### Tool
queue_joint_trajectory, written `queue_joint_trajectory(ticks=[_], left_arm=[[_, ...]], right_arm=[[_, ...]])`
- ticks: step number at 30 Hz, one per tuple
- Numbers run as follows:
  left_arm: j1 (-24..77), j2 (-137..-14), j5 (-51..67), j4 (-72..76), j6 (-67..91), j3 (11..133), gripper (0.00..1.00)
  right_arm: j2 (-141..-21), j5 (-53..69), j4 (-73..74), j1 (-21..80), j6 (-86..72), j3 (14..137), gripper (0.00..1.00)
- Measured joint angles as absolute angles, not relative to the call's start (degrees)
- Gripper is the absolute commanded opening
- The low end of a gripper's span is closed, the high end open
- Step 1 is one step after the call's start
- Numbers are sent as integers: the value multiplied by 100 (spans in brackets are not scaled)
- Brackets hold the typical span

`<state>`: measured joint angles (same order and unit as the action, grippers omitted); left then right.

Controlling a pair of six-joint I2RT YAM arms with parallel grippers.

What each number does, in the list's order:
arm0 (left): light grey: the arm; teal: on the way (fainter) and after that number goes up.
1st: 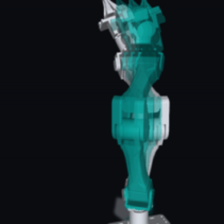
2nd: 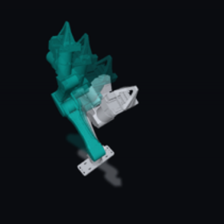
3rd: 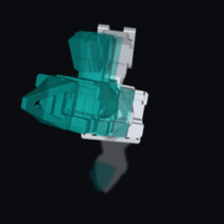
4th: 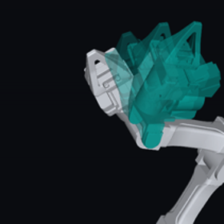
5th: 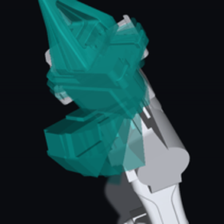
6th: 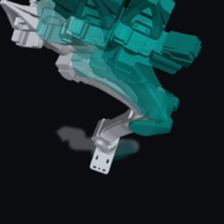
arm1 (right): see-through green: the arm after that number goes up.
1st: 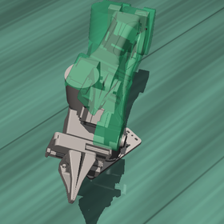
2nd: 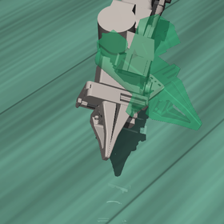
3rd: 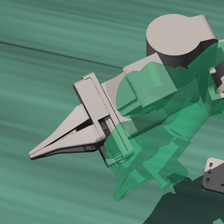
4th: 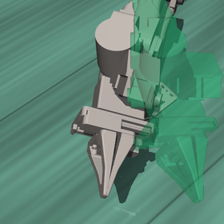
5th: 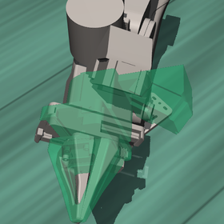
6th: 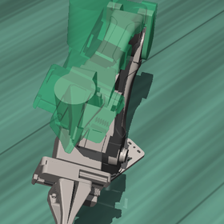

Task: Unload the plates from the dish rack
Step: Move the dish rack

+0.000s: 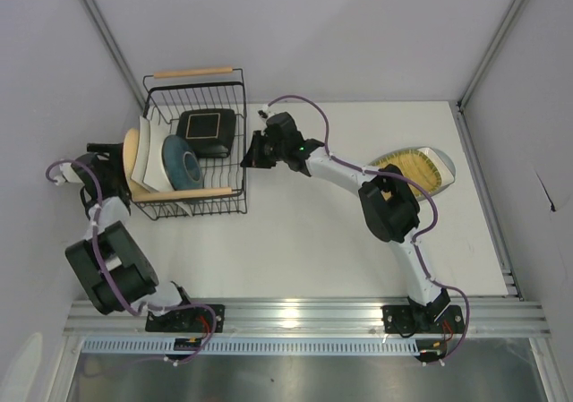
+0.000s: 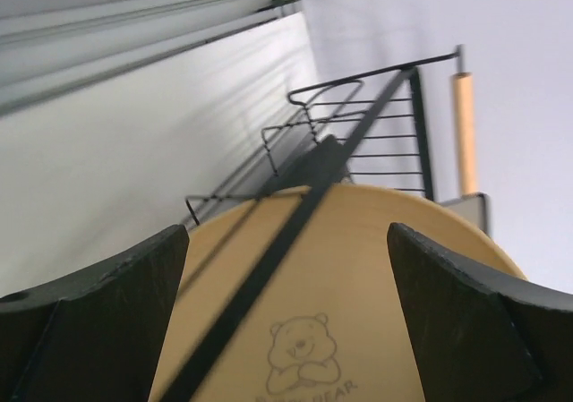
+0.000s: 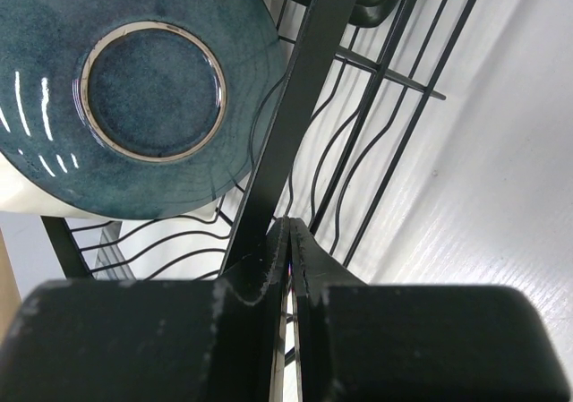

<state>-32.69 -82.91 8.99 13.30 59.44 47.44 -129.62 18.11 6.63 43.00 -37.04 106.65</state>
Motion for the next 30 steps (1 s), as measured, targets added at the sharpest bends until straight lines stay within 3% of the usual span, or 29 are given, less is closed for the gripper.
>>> queue_joint_trajectory(ticks=[10,23,30], left_arm=[[-3382,-5887,-174,972,6495,3612,100],[-3658,-5564,-143,613,6810,3345,99],[-4051,-4545,-19,-51,6812,2604,100]], right_arm=[[-12958,2047,613,4246,-3706,10606,7],[-12973,2156,587,4246,-3688,10597,7],[-12980,2193,572,4239,-3636,10600,7]])
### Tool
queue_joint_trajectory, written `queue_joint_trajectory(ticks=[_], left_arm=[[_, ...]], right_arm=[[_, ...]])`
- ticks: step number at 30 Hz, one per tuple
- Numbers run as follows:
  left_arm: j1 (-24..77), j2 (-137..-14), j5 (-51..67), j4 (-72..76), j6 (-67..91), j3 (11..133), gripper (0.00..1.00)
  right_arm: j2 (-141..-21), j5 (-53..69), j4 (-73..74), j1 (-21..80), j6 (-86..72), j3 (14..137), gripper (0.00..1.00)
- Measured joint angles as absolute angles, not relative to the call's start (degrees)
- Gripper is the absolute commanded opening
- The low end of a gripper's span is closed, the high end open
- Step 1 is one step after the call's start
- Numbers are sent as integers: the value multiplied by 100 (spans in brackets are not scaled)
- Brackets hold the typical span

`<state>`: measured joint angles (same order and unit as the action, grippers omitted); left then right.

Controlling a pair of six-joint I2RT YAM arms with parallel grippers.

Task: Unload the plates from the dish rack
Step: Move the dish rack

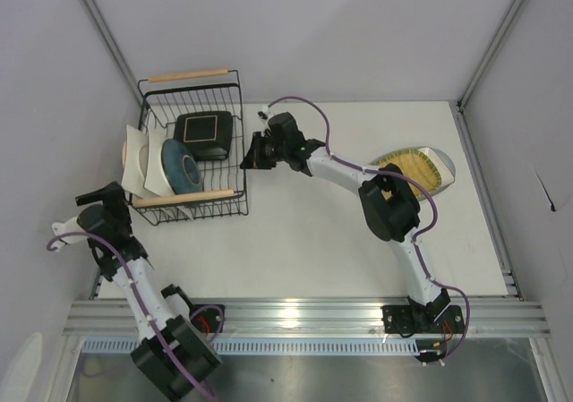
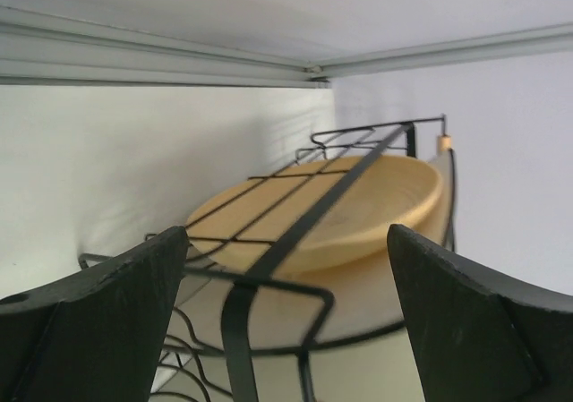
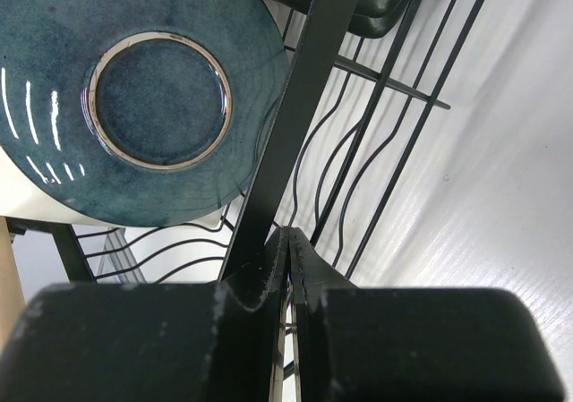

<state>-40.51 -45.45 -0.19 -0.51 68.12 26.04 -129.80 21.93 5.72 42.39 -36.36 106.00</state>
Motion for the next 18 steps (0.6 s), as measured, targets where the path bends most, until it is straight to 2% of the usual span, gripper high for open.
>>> queue_joint_trajectory(ticks=[5,10,18], left_arm=[[-4069,-3732,587,-294,6788,2550,100],[-4025,-3616,1876,-749,6364,2766,100],[-3192,-2989,2539,-1640,5498,2945,100]], right_arm=[[-12980,2252,565,4224,-3592,10597,7],[-12964,2276,473,4217,-3529,10519,7],[-12838,2285,327,4195,-3402,10296,4]])
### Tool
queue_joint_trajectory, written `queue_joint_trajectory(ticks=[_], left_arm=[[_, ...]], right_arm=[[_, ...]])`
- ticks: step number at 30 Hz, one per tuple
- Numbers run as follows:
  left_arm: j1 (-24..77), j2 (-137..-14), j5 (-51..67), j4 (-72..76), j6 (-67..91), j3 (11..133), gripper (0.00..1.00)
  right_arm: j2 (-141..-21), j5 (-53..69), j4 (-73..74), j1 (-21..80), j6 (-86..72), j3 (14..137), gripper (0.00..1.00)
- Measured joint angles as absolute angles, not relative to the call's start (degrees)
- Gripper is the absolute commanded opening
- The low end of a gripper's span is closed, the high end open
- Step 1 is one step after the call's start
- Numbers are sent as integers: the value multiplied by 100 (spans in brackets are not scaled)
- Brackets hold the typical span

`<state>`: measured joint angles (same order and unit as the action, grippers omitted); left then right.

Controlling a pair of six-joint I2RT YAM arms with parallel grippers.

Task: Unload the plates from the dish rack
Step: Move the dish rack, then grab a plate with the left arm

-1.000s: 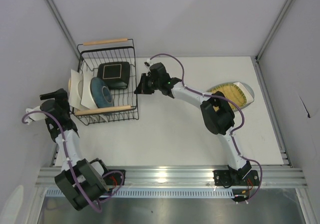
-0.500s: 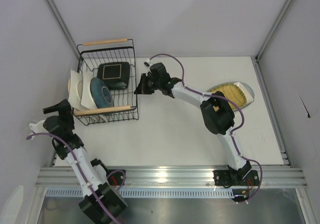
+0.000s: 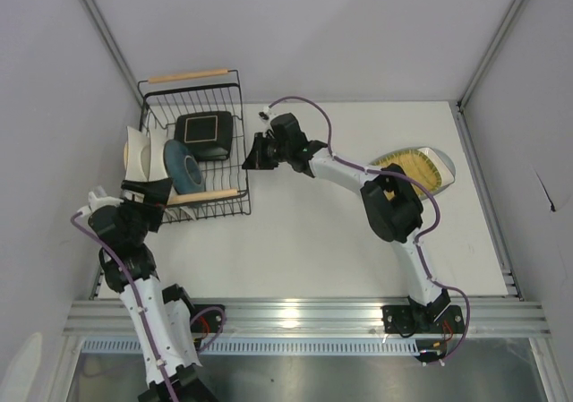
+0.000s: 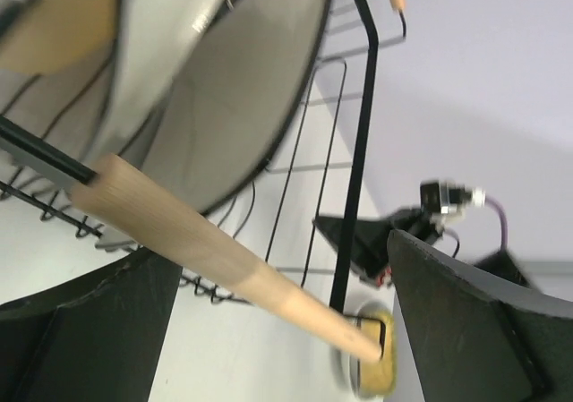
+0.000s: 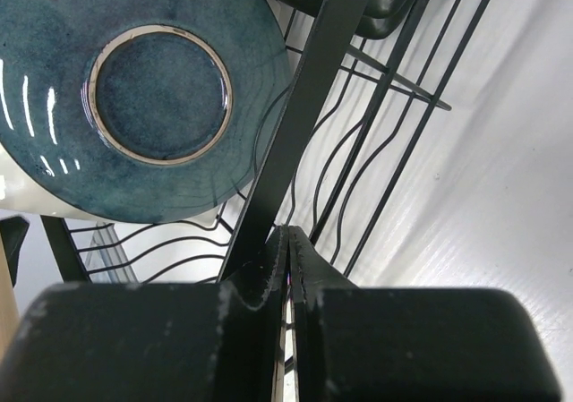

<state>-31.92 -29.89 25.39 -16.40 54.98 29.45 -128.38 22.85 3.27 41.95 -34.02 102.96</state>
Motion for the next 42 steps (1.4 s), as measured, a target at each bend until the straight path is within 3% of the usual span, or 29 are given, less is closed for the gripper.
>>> queue_joint_trajectory(ticks=[10,25,28,31,33,42], left_arm=[[-2626,-3039,3039,-2453,5131,3446,100],[-2073,-2676,3479,-2731,4794,4464,100],[-2058,-2818,3688,-2504,4794,4440,100],[-2025,-3059,3894,-2235,4786,4451,99],[-1975,-3242,3983,-2126,4748,4506,100],[-1398,-4001,4062,-1885,4440,5343,99]], right_arm=[[-12934,1728,996,4388,-3391,10777,4],[-13200,1509,716,4956,-3607,11037,6],[-13087,1472,434,4960,-3667,10739,17],[-12687,1339,360,4923,-3599,10088,43],[-12385,1208,550,4860,-3562,9338,99],[-10969,963,797,3789,-3203,7273,100]])
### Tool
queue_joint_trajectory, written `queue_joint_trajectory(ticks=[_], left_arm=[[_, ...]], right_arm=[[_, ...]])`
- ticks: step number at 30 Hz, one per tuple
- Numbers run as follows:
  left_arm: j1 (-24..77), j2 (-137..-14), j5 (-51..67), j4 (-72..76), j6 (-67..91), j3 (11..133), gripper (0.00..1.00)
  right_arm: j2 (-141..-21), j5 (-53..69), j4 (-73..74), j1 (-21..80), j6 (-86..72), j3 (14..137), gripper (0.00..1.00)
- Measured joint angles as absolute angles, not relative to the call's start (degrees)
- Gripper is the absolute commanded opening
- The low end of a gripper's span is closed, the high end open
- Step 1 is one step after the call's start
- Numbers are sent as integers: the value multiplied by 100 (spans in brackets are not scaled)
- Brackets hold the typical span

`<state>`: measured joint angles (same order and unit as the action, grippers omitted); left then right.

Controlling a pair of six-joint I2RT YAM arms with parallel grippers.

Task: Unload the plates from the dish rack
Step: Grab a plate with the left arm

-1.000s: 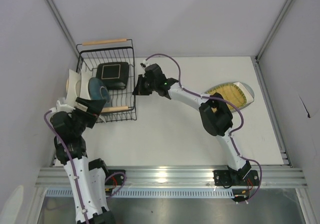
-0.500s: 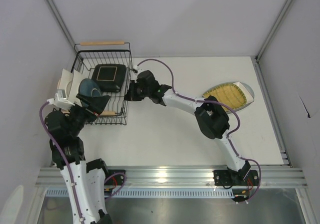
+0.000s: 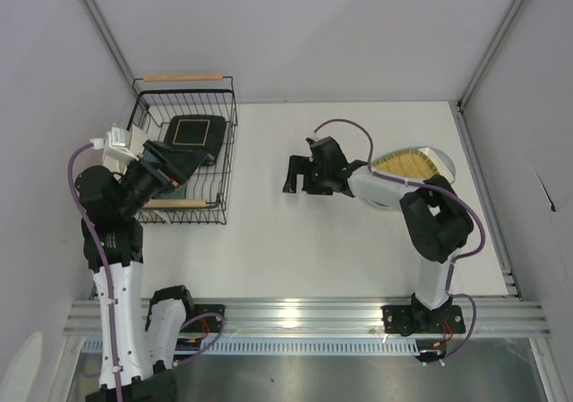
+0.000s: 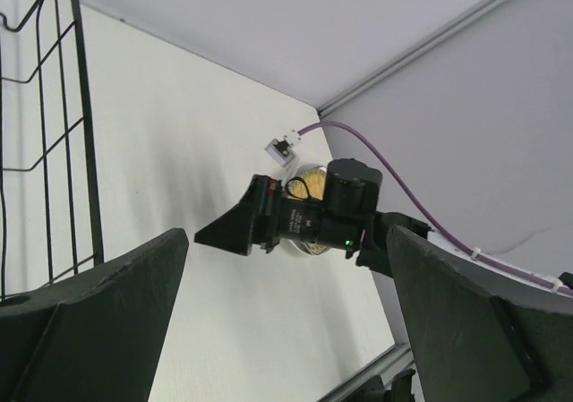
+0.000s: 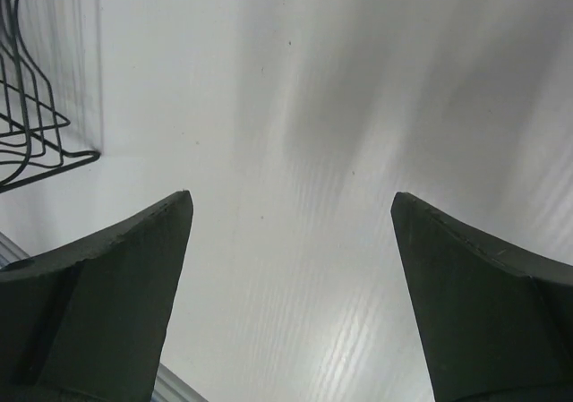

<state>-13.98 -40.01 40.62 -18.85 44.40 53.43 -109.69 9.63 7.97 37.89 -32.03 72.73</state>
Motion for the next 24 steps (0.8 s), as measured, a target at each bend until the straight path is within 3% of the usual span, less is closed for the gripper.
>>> queue_joint_trajectory(ticks=[9,15,24], left_arm=[[-460,-4383,3763,-1927,3994,5719,100],[139,-4936,3393,-2178,3494,6158,99],[746,-6042,919,-3557,2488,7765,100]], right_arm=[[-9435,939,906,3557,-2676,6770,100],[-7787,851,814,3267,-2390,6010,100],[-6796,2193,469,1435,-2779,5078,100]])
